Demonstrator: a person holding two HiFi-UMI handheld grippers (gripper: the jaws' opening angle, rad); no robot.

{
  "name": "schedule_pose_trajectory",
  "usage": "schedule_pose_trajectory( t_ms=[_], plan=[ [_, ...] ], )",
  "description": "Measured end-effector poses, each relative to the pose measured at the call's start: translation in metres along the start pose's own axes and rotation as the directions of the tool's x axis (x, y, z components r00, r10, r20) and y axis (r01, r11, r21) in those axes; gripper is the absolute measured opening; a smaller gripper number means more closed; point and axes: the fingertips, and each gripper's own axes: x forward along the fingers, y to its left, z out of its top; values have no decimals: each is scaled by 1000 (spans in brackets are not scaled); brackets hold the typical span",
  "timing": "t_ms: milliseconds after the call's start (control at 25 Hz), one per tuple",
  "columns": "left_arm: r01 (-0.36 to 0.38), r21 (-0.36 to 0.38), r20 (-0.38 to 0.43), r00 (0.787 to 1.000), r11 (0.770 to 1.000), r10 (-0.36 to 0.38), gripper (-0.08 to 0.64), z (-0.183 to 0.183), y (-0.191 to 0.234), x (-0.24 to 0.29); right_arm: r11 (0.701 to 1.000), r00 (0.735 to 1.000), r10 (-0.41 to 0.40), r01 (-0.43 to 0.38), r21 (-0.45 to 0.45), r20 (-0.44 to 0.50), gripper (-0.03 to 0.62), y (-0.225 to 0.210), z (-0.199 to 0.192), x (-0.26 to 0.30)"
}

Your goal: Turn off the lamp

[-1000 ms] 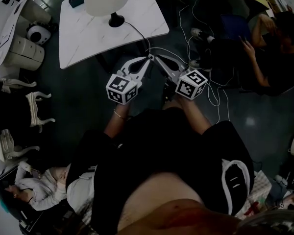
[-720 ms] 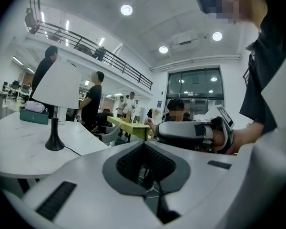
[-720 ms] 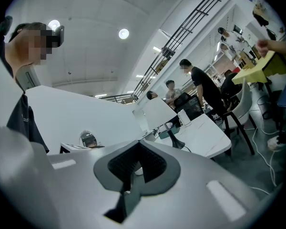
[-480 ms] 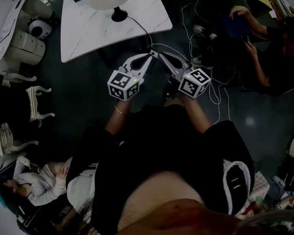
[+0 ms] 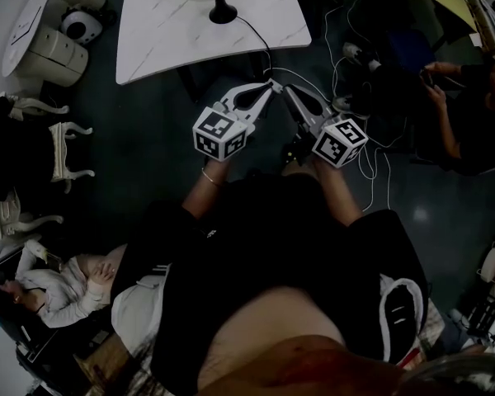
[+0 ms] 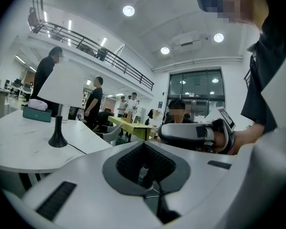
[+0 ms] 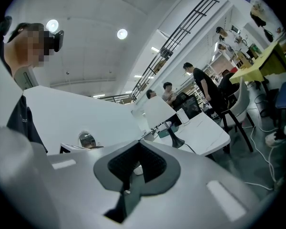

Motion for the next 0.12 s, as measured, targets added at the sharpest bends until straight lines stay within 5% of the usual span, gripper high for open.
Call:
schedule_pose_trajectory(
  t_ms=[120],
  plan=[
    [-7, 3, 6, 1000, 1000, 7, 6, 3, 3, 0, 1000, 1000, 3, -3, -3, 4, 0, -1, 2, 3]
  ],
)
